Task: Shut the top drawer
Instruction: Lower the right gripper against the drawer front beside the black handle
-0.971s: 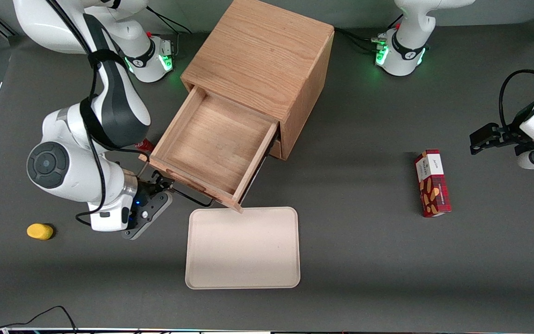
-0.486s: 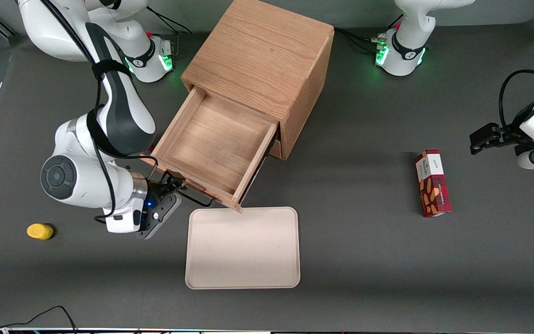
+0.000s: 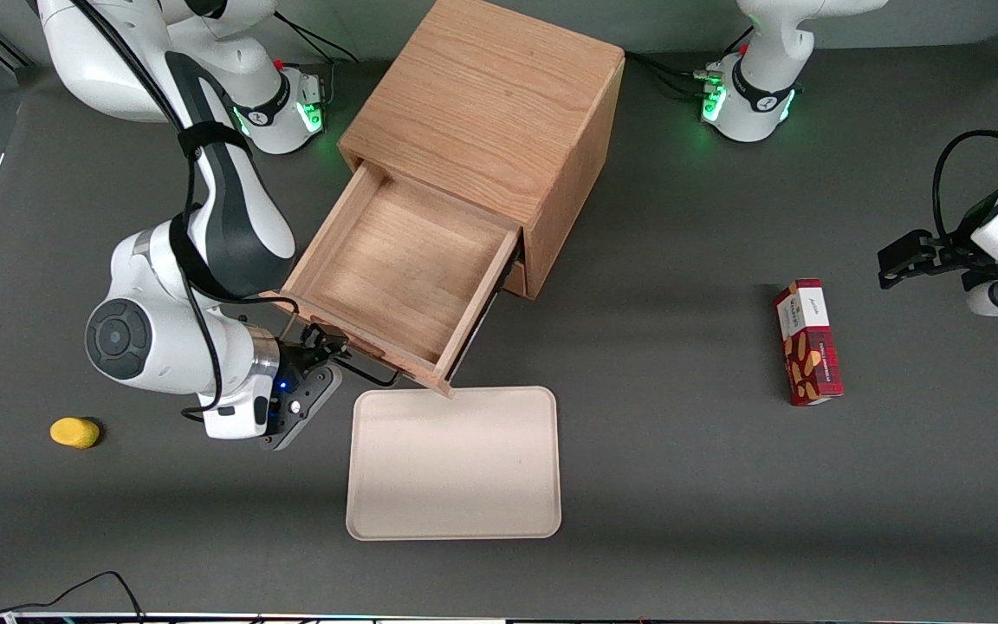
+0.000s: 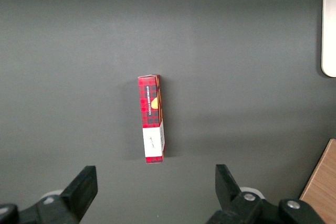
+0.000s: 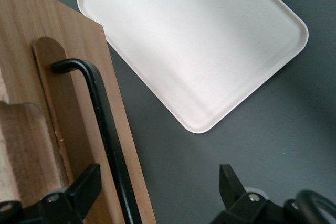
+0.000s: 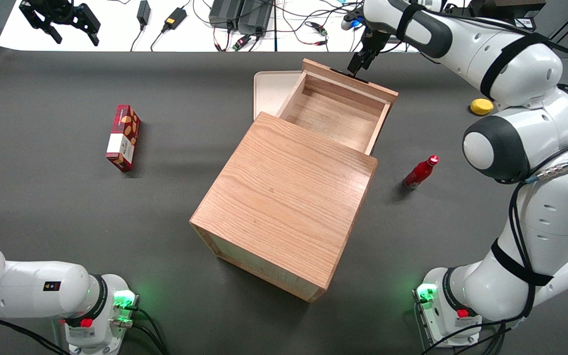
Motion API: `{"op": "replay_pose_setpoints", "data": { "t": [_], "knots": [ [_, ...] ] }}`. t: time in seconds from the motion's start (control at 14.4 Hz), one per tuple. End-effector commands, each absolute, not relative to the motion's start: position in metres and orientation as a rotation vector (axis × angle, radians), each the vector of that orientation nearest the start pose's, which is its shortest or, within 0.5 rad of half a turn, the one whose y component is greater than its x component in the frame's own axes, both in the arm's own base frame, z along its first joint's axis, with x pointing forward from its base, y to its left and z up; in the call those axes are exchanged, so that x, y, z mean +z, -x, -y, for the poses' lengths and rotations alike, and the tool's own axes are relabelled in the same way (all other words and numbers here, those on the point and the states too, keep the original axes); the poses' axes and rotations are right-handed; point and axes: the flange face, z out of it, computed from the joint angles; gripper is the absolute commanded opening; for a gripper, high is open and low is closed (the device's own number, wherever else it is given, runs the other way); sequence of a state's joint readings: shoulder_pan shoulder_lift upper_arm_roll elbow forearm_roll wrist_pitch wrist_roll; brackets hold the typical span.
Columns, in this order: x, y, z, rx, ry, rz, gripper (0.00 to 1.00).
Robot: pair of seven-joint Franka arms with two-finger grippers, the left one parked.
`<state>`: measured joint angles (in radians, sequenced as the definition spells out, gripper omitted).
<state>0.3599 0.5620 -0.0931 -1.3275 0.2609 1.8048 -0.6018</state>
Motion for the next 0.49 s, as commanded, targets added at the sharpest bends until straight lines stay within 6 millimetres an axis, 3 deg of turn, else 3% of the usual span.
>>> {"op": "replay_pose_setpoints", "data": {
  "t": [0.0, 0.42],
  "knots": [
    [0.3964, -0.6746, -0.2165, 0.055, 2.658, 1.167, 1.0],
    [0.3866, -0.6761, -0.2135, 0.065, 2.654, 1.159, 1.0]
  ]
}}
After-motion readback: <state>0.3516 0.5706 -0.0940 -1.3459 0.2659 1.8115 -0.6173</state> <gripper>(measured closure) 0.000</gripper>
